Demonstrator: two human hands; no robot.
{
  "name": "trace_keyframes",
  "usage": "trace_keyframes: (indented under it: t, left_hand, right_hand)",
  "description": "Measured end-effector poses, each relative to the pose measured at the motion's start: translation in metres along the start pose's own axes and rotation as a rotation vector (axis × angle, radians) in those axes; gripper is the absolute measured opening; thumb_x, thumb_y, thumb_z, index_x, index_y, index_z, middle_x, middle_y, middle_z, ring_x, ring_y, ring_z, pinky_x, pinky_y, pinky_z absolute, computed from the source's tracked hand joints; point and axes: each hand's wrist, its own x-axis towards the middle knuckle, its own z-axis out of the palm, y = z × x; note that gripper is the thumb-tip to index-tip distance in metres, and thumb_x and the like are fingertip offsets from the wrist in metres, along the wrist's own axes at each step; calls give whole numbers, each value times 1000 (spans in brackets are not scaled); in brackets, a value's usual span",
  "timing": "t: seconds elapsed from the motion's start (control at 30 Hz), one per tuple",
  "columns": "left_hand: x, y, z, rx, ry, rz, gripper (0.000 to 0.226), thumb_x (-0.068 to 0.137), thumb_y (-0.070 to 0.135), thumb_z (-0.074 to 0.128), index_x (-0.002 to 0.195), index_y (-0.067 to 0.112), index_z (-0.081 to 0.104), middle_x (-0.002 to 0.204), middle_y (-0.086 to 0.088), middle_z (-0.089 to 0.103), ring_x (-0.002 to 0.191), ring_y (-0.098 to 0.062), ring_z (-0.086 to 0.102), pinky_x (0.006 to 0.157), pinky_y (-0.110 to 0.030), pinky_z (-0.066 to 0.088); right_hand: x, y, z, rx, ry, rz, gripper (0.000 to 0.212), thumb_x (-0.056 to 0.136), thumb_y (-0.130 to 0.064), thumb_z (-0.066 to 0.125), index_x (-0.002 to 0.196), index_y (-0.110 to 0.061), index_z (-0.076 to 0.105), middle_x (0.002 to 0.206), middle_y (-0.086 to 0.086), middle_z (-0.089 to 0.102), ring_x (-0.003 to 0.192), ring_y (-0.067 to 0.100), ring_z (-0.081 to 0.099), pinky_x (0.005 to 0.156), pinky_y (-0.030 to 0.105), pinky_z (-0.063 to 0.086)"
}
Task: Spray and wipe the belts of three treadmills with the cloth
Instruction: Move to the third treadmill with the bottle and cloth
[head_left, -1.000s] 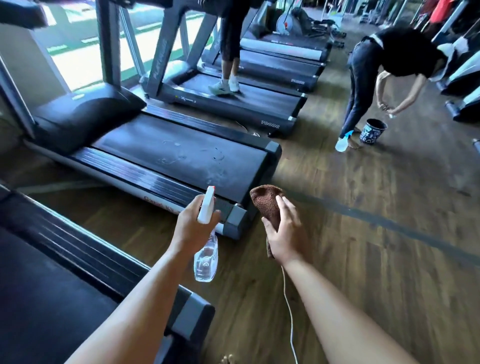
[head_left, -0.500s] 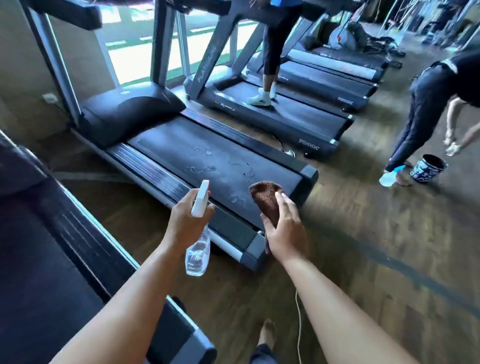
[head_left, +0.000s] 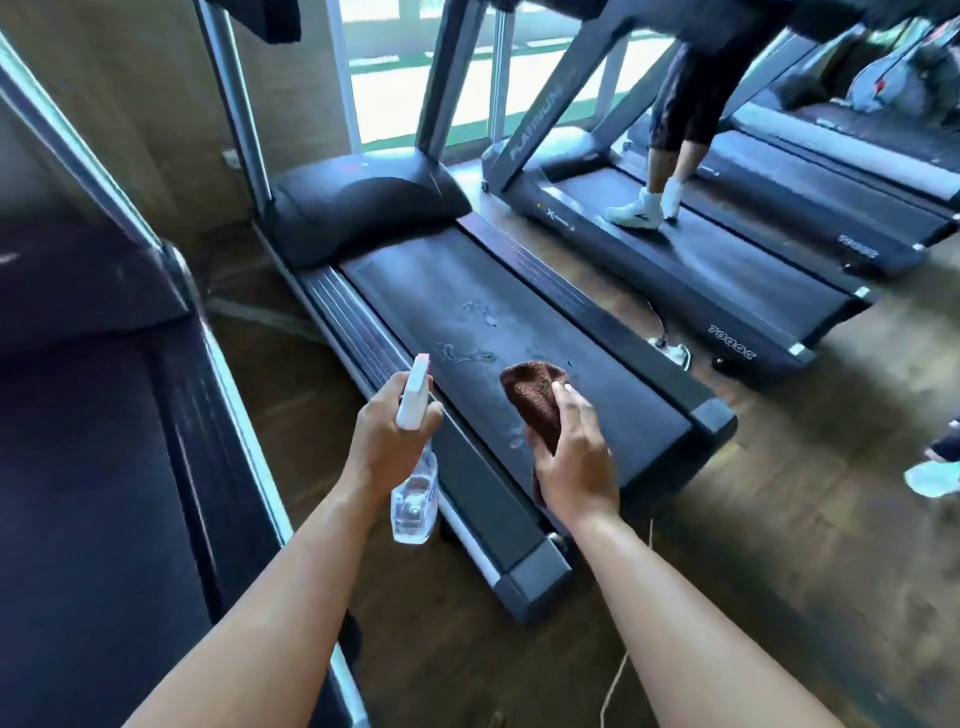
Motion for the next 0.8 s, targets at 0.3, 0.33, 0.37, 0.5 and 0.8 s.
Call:
trace_keyframes:
  t: [0.3, 0.33, 0.37, 0.5, 0.8]
  left_hand:
    - [78, -5, 9, 7, 70, -13, 8, 89, 17, 63, 96, 16, 60, 84, -1, 66, 77, -21, 61, 70, -26, 45]
    - [87, -8, 8, 9, 76, -9, 8, 89, 17, 63, 97, 16, 61, 84, -2, 66, 76, -20, 61, 68, -24, 45]
    - [97, -12, 7, 11, 77, 0, 8, 90, 17, 63, 97, 15, 61, 84, -2, 66, 75, -20, 61, 66, -22, 45]
    - [145, -34, 0, 39, 51, 39, 9, 91, 20, 65, 97, 20, 59, 83, 6, 64, 74, -10, 61, 63, -17, 44]
    - [283, -72, -38, 72, -62, 63, 11, 91, 24, 65, 97, 26, 57, 83, 11, 63, 77, -8, 60, 67, -26, 42]
  right_hand:
    - [80, 7, 41, 39, -99, -55, 63, 92, -25, 68, 147, -13, 41, 149, 8, 45, 129, 29, 52, 101, 40, 46]
    - [89, 5, 47, 41, -102, -60, 63, 92, -25, 68, 147, -13, 41, 149, 8, 45, 130, 29, 52, 102, 40, 46]
    - [98, 4, 52, 44, -101, -61, 63, 92, -25, 68, 147, -13, 41, 149, 7, 44, 130, 28, 51, 102, 39, 45]
    - [134, -6, 76, 69, -88, -34, 62, 92, -26, 68, 147, -13, 42, 150, 6, 44, 130, 29, 52, 102, 40, 45]
    - [226, -55, 145, 78, -35, 88, 62, 93, -28, 66, 148, -16, 40, 151, 5, 42, 127, 30, 53, 99, 44, 48]
